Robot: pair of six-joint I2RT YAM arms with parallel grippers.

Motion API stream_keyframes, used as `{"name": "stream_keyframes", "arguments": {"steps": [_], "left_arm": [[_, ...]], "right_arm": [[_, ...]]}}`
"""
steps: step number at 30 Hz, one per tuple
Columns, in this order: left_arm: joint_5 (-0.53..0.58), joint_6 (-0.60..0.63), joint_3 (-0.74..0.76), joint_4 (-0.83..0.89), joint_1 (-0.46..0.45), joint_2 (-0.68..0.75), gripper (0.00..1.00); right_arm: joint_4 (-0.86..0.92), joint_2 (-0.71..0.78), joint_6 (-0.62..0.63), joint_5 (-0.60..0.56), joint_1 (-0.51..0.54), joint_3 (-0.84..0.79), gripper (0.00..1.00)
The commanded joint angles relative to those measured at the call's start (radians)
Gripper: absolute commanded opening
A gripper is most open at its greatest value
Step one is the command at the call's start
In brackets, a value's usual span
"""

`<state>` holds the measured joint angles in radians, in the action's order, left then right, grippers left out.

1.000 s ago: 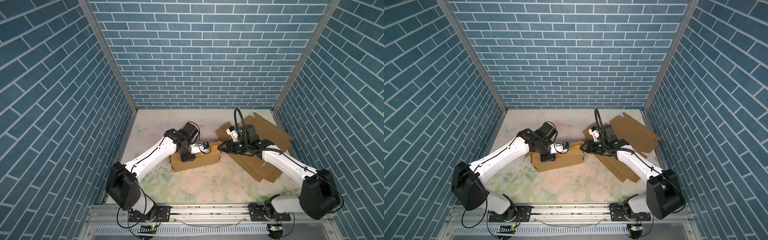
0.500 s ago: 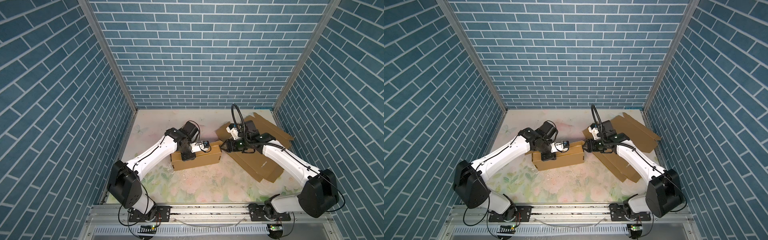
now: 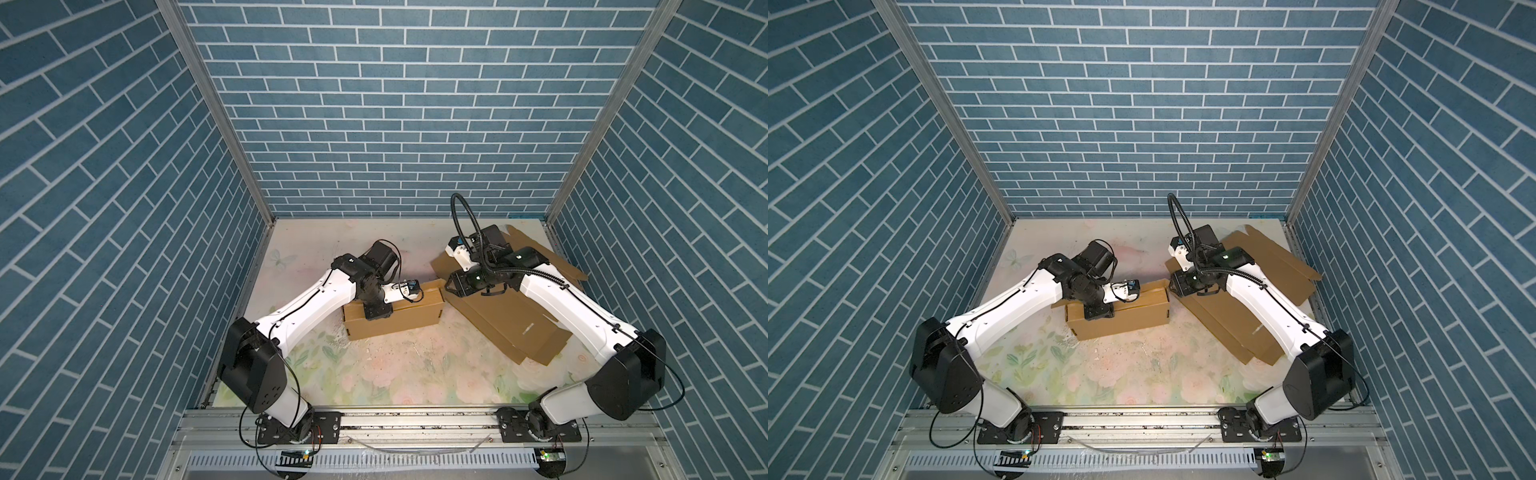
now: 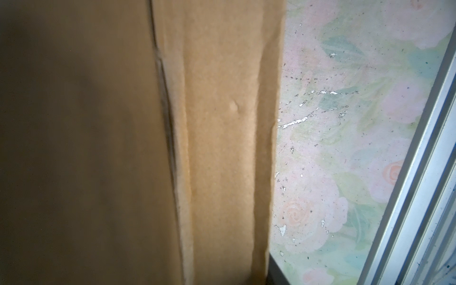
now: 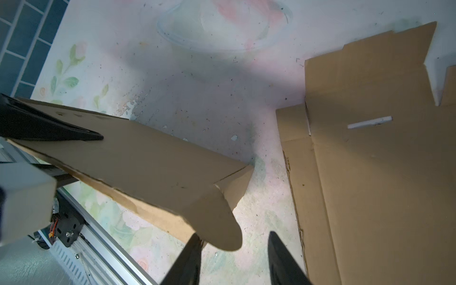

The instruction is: Fold the paper box

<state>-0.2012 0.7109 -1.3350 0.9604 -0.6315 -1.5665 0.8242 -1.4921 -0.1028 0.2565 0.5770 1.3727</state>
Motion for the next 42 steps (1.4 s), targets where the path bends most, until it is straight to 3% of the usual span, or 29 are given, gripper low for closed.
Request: {"name": "stream_keyframes", "arguments": {"steps": [1, 7, 11, 14, 17, 27, 42], "left_arm": [[-0.047, 0.005, 0.037, -0.008, 0.006, -0.059, 0.4], [-0.052, 0.004, 0.038, -0.009, 0.006, -0.059, 0.4], [-0.052, 0.004, 0.038, -0.009, 0.006, -0.058, 0.39], [-0.053, 0.004, 0.04, -0.011, 0.006, -0.055, 0.39], [-0.055, 0.002, 0.039, -0.012, 0.006, -0.058, 0.38], [-0.062, 0.001, 0.039, -0.012, 0.006, -0.061, 0.38], [-0.048, -0.004, 0.033, -0.015, 0.006, -0.06, 0.39]], "right_arm": [[0.061, -0.018, 0.051, -0.031, 0.018, 0.072, 0.37], [0.073, -0.04, 0.038, -0.043, 0.041, 0.111, 0.27], [0.099, -0.068, 0.017, -0.052, 0.048, 0.136, 0.15], [0.098, -0.074, -0.038, -0.031, 0.052, 0.139, 0.05], [0.088, -0.071, -0.114, -0.009, 0.052, 0.136, 0.01], [0.049, -0.073, -0.29, 0.055, 0.051, 0.119, 0.0], [-0.135, 0.006, -0.33, 0.0, 0.05, -0.113, 0.0]]}}
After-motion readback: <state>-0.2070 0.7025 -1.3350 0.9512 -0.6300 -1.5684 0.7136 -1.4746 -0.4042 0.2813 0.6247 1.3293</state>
